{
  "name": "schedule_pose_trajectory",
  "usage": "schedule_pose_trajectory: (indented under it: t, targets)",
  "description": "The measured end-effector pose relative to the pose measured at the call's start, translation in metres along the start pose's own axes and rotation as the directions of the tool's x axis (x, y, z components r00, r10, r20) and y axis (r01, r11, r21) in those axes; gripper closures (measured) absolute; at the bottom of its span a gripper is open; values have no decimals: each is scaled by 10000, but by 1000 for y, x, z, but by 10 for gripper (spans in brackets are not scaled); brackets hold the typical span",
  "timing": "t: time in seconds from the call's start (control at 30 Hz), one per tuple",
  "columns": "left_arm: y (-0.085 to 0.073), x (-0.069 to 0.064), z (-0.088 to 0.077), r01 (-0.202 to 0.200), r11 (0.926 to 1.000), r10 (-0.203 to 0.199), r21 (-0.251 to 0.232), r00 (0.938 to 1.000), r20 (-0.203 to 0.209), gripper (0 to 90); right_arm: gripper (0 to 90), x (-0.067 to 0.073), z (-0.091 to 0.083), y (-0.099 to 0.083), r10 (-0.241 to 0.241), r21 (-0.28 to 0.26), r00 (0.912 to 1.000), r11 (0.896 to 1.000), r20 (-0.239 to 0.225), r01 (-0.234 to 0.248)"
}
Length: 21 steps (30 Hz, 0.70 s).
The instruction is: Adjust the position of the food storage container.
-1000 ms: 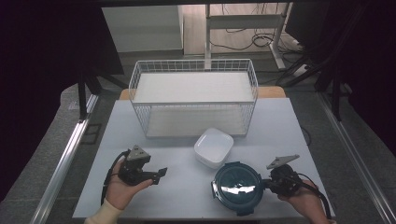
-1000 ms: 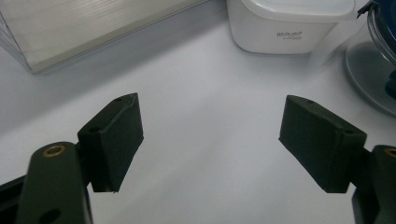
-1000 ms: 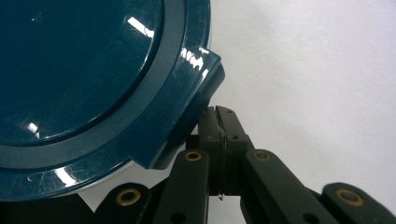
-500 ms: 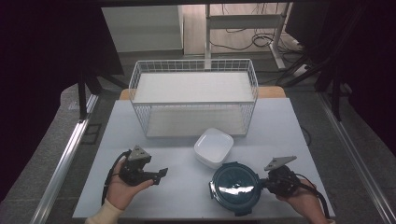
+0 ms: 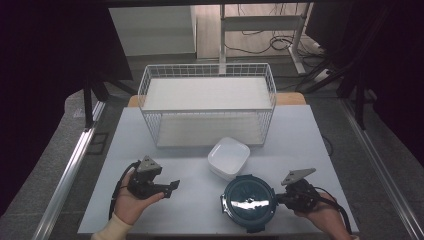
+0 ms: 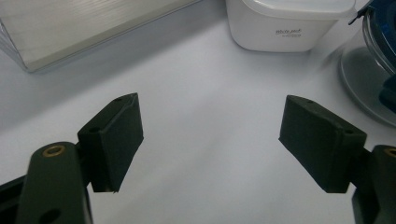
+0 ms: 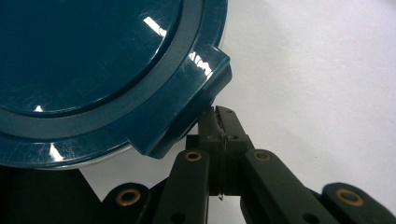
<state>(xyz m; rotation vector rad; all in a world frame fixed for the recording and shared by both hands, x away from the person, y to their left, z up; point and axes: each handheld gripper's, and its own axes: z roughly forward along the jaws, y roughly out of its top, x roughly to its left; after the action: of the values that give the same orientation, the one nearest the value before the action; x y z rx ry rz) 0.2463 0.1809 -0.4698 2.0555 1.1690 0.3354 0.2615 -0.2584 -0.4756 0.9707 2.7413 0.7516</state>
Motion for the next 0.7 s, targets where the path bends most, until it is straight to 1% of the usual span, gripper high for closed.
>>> schedule_pose_trajectory:
  t: [0.1,0.23,0.27,0.33,0.5,0.53,0.57,0.6,0.67,0.7]
  targets:
    - [0,0,0,9,10000,-9,2,10000,4,212,894,0,0,0,8,31,10000,10000,-49,-7]
    - [0,-1,0,-15,10000,15,2,10000,7,212,893,-4,0,0,440,-20,9983,9990,-394,-441]
    - [0,-1,0,-24,10000,24,-1,10000,16,212,893,-6,0,-1,574,-78,9977,9983,-373,-578]
    - [0,-1,0,-7,10000,7,-25,10000,33,212,893,-10,-2,-2,795,-135,9967,9967,-176,-797]
    - [0,-2,0,153,9998,-152,-103,9998,155,210,889,-18,-7,-6,1453,-636,9893,9875,85,-1445]
    - [0,-3,0,196,9997,-193,-134,9996,217,209,869,-19,-8,-6,1558,-748,9877,9852,149,-1543]
    - [1,-4,0,211,9997,-207,-147,9995,238,208,814,-20,-9,-7,1779,-950,9840,9798,95,-1762]
    - [1,-4,0,225,9996,-220,-168,9994,261,207,771,-21,-9,-7,1888,-1051,9820,9767,58,-1872]
    - [1,-5,0,303,9993,-295,-218,9990,349,205,645,-23,-10,-8,2070,-1179,9783,9714,-48,-2061]
    - [1,-6,0,336,9992,-327,-236,9987,398,205,558,-24,-10,-8,2187,-1279,9758,9676,-68,-2178]
